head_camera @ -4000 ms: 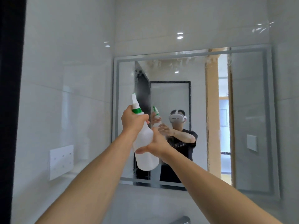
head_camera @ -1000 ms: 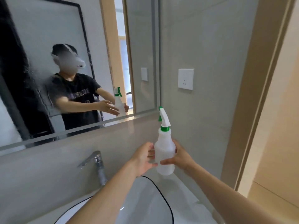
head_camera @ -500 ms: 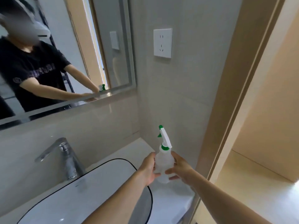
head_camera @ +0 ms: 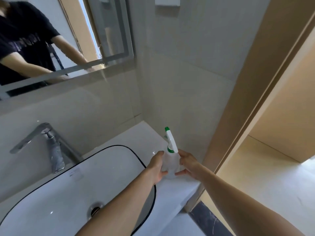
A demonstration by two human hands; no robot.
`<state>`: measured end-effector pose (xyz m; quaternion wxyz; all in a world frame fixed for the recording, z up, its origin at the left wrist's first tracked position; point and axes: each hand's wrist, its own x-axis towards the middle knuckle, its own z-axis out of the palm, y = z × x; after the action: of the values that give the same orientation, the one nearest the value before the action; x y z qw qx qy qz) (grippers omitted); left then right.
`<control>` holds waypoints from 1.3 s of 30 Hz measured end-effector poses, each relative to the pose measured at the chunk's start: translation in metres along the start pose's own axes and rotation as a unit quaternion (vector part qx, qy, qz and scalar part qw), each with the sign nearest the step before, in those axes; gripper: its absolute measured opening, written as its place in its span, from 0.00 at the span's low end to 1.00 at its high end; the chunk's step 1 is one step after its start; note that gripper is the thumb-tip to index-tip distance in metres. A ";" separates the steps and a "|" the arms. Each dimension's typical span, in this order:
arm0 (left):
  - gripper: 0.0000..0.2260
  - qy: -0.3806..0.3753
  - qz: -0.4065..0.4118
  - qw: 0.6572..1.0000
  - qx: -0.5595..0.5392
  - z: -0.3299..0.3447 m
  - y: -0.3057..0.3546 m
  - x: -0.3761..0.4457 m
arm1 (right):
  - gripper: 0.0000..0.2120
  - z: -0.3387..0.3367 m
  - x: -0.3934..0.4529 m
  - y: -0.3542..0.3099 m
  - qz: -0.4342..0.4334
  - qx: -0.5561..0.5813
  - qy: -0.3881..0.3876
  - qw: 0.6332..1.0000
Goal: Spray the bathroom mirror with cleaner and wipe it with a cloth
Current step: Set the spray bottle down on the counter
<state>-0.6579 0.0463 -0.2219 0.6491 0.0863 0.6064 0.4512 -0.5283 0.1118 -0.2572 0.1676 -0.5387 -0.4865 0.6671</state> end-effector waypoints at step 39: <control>0.19 0.298 0.540 0.770 0.164 -0.196 0.175 -0.238 | 0.13 0.220 -0.131 -0.252 -0.439 -0.146 -0.081 0.883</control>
<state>-0.8775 -0.1017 0.0132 0.0610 0.3656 0.6879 0.6240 -0.7508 0.0295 0.0129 0.3224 -0.2325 -0.7769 0.4883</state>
